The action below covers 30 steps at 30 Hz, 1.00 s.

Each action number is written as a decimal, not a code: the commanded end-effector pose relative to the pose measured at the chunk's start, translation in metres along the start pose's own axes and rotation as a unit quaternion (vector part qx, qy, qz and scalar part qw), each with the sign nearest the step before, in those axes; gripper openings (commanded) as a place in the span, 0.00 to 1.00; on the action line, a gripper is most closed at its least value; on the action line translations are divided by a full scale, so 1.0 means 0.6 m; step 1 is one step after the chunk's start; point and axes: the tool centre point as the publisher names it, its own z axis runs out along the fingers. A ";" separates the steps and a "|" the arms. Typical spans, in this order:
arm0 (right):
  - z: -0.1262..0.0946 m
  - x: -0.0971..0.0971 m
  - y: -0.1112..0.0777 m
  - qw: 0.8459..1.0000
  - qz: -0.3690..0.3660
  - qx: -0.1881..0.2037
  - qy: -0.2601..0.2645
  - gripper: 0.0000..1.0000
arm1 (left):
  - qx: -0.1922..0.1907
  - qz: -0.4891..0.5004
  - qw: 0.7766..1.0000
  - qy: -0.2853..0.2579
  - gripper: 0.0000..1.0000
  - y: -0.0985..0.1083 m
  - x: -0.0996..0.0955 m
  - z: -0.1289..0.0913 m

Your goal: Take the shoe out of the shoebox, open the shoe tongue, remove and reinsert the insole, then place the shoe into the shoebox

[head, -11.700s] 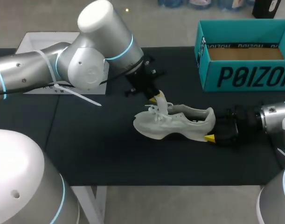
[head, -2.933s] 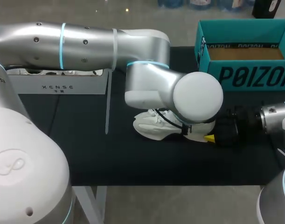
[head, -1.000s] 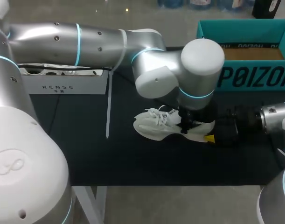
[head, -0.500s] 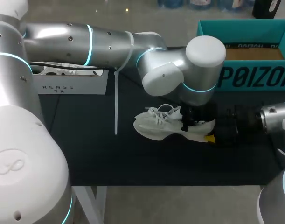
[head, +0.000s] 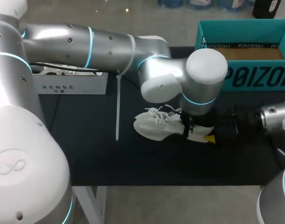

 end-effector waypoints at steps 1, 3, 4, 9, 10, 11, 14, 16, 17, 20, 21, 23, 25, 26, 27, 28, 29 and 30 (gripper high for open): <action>0.006 -0.002 -0.006 1.000 0.001 0.001 0.001 0.00 | -0.006 -0.009 1.000 -0.024 0.00 -0.009 0.017 0.015; 0.006 -0.002 -0.006 1.000 0.001 0.001 0.001 0.00 | -0.007 -0.014 0.999 -0.033 0.00 -0.006 0.017 0.002; 0.006 -0.002 -0.006 1.000 0.001 0.001 0.001 0.00 | -0.008 -0.018 0.999 -0.038 0.00 -0.002 0.016 -0.006; 0.006 -0.002 -0.006 1.000 0.001 0.001 0.001 0.00 | -0.009 -0.032 0.998 -0.061 0.00 0.013 0.010 -0.040; 0.006 -0.002 -0.006 1.000 0.001 0.001 0.001 0.00 | -0.009 -0.033 0.997 -0.066 0.00 0.015 0.010 -0.047; 0.006 -0.002 -0.006 1.000 0.001 0.001 0.001 0.00 | -0.008 -0.036 0.997 -0.070 0.00 0.017 0.009 -0.053; 0.006 -0.002 -0.006 1.000 0.001 0.001 0.001 0.00 | -0.005 -0.038 0.996 -0.082 0.00 0.019 0.010 -0.073; 0.006 -0.002 -0.006 1.000 0.001 0.001 0.001 0.00 | -0.003 -0.039 0.995 -0.089 0.00 0.020 0.012 -0.083; 0.006 -0.002 -0.006 1.000 0.001 0.001 0.001 0.00 | -0.002 -0.039 0.995 -0.091 0.00 0.021 0.013 -0.088; 0.006 -0.002 -0.006 1.000 0.001 0.001 0.001 0.00 | 0.002 -0.045 0.994 -0.099 0.00 0.024 0.015 -0.101; 0.006 -0.002 -0.006 1.000 0.001 0.001 0.001 0.00 | 0.002 -0.048 0.993 -0.103 0.00 0.025 0.016 -0.106; 0.006 -0.002 -0.006 1.000 0.001 0.001 0.001 0.00 | 0.003 -0.052 0.993 -0.110 0.00 0.029 0.018 -0.115; 0.006 -0.002 -0.006 1.000 0.001 0.001 0.001 0.00 | 0.005 -0.059 0.991 -0.117 0.00 0.035 0.020 -0.125; 0.006 -0.002 -0.006 1.000 0.001 0.001 0.001 0.00 | 0.005 -0.062 0.991 -0.121 0.00 0.038 0.021 -0.130; 0.006 -0.002 -0.006 1.000 0.001 0.001 0.001 0.00 | 0.006 -0.063 0.990 -0.125 0.00 0.041 0.021 -0.135; 0.006 -0.002 -0.006 1.000 0.001 0.001 0.001 0.00 | 0.004 -0.066 0.990 -0.129 0.00 0.043 0.022 -0.140; 0.006 -0.002 -0.006 1.000 0.001 0.001 0.001 0.00 | 0.004 -0.067 0.989 -0.130 0.00 0.045 0.022 -0.144; 0.006 -0.002 -0.006 1.000 0.001 0.001 0.001 0.00 | 0.005 -0.068 0.989 -0.133 0.00 0.047 0.023 -0.148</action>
